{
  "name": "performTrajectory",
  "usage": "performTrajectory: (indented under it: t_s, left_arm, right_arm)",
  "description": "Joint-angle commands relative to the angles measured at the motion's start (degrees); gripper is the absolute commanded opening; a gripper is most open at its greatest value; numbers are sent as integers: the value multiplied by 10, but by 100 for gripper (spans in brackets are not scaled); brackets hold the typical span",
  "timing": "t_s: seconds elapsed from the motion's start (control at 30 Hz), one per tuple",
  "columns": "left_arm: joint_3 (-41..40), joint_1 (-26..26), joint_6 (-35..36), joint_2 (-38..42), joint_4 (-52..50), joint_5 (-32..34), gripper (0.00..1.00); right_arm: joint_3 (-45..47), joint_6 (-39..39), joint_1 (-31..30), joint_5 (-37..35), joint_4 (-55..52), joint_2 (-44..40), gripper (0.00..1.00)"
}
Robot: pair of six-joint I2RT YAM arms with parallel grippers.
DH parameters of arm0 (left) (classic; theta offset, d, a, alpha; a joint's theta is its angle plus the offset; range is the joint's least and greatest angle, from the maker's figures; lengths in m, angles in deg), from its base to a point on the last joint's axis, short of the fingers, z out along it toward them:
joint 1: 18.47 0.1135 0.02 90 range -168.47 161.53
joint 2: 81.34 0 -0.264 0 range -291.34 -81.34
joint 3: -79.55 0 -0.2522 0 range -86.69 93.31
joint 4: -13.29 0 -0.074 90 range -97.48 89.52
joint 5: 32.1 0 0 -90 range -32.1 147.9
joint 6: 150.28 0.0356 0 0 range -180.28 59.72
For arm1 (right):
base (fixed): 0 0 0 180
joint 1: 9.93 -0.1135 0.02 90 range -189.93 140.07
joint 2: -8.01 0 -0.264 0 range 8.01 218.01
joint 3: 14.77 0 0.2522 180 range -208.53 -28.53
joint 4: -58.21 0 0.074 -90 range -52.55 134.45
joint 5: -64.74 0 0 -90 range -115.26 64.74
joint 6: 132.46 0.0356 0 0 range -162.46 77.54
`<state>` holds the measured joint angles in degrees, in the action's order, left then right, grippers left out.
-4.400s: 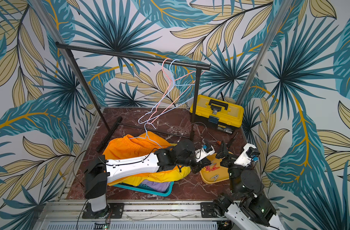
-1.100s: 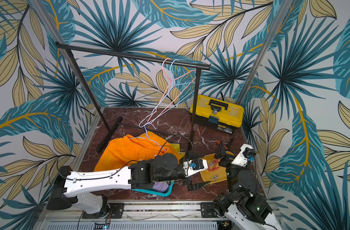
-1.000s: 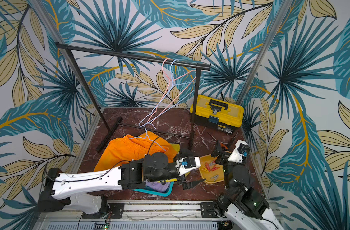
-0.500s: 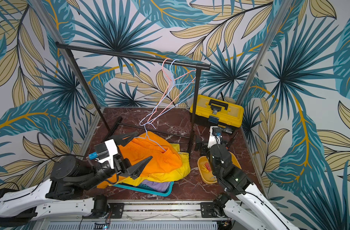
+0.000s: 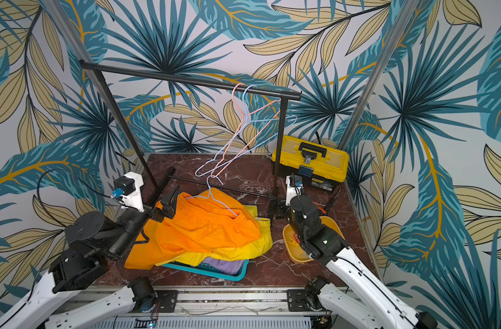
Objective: Remove the clothespins securing shorts to the hanger
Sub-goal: Pick up the hanger from the basket.
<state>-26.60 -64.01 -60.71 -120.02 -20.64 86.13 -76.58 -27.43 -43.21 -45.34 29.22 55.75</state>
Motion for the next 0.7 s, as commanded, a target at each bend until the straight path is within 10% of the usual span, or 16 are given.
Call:
performTrajectory:
  t_s: [0.0, 0.23, 0.67]
  left_arm:
    - [7, 71, -71, -11, -46, -77, 99]
    - [-14, 255, -184, -80, -50, -268, 100]
    - [-16, 265, -176, -136, -69, -333, 99]
  right_arm:
    - [-7, 7, 8, 21, 16, -3, 99]
    - [3, 4, 34, 46, 12, -13, 100]
    - [30, 4, 82, 101, 48, -7, 99]
